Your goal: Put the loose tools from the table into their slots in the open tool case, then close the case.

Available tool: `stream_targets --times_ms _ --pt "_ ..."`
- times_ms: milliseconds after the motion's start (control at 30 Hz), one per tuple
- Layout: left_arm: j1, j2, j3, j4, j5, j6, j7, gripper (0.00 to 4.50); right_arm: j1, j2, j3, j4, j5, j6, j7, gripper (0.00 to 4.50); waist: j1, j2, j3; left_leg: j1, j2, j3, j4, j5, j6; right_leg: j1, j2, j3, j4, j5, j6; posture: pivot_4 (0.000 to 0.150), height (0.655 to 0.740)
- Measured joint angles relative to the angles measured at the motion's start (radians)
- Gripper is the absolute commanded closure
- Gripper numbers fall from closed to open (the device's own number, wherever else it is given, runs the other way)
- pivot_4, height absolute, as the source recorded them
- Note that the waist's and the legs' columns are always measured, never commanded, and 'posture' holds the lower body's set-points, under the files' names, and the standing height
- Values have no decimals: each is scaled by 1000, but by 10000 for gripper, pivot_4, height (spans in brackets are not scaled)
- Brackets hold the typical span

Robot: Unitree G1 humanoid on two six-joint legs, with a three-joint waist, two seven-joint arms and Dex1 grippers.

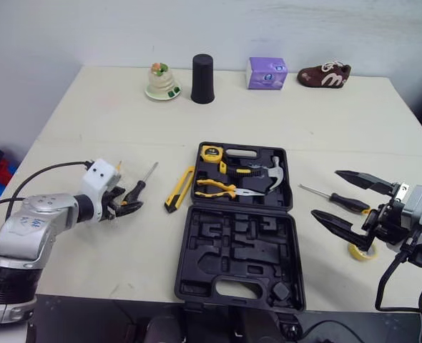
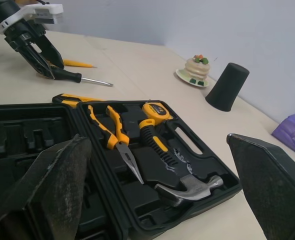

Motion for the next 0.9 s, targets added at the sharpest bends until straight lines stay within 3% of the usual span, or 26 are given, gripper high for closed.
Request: stream_targets --times_ms 100,333,567,733,900 --pt "0 -2 -7 1 28 -2 24 35554 3 0 -2 0 0 -1 7 0 4 0 0 0 0 0 0 0 0 0 0 0 0 0 0 1500 7400" --pt "0 -41 6 26 27 -107 4 35590 7 0 -9 1 0 -3 14 0 6 0 0 0 0 0 0 0 0 0 -1 0 0 0 0 1500 7400" --pt "-37 2 75 10 -27 -442 -251 35590 77 -20 -92 17 -10 -27 73 0 6 0 0 -1 0 0 -1 0 0 0 -1 -1 -1 0 0 1500 7400" --pt "-134 15 -41 -88 -68 -477 -430 35590 151 -51 -138 68 -44 -76 170 0 7 0 0 0 -5 1 0 0 2 2 0 -1 -2 0 1 1500 7400" --pt "-290 22 -300 -153 39 -453 -526 35590 190 -62 -168 103 -57 -85 210 0 7 0 0 0 -7 0 0 0 2 2 1 0 -2 0 1 1500 7400"
